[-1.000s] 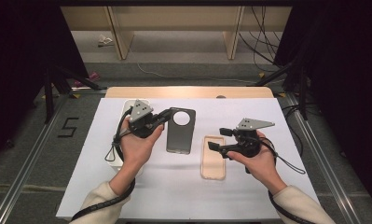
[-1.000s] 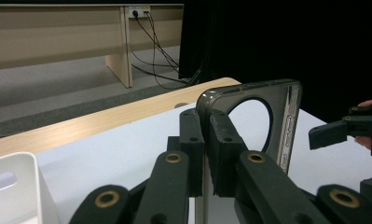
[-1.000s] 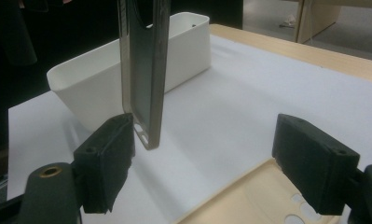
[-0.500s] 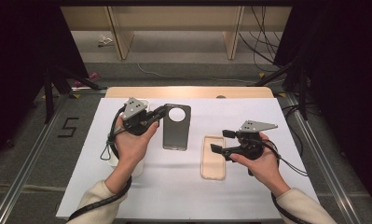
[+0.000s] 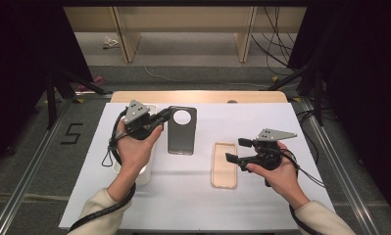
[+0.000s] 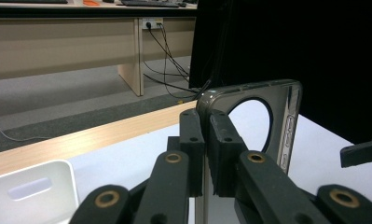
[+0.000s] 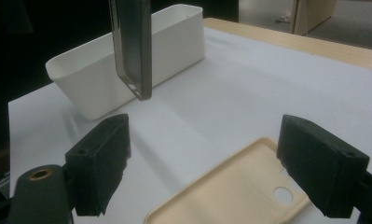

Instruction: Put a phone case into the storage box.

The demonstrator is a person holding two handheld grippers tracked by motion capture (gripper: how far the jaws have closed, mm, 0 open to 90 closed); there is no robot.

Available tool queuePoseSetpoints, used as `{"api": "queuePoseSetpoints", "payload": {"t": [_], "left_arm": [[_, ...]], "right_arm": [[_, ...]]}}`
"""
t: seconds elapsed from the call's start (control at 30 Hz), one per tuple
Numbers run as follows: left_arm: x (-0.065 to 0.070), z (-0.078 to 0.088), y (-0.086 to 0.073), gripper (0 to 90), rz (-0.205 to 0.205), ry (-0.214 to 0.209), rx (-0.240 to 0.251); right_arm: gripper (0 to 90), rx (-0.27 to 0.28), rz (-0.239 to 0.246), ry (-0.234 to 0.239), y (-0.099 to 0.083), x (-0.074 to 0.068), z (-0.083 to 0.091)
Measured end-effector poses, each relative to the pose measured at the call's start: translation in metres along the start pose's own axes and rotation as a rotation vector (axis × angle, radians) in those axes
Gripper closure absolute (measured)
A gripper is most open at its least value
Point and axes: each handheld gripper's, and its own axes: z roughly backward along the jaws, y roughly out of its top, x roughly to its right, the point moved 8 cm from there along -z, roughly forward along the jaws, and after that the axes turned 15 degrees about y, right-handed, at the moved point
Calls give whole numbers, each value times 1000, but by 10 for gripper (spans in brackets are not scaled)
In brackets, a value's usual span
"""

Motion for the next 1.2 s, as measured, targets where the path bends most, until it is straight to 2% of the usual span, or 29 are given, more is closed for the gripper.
{"api": "queuePoseSetpoints", "payload": {"t": [0.6, 1.2], "left_arm": [[-17, 3, 7, 844, 18, 30, 20], [-37, -3, 21, 844, 44, 31, 38]], "right_arm": [[166, -4, -10, -22, -10, 1, 14], [163, -9, -28, -57, -19, 4, 23]]}}
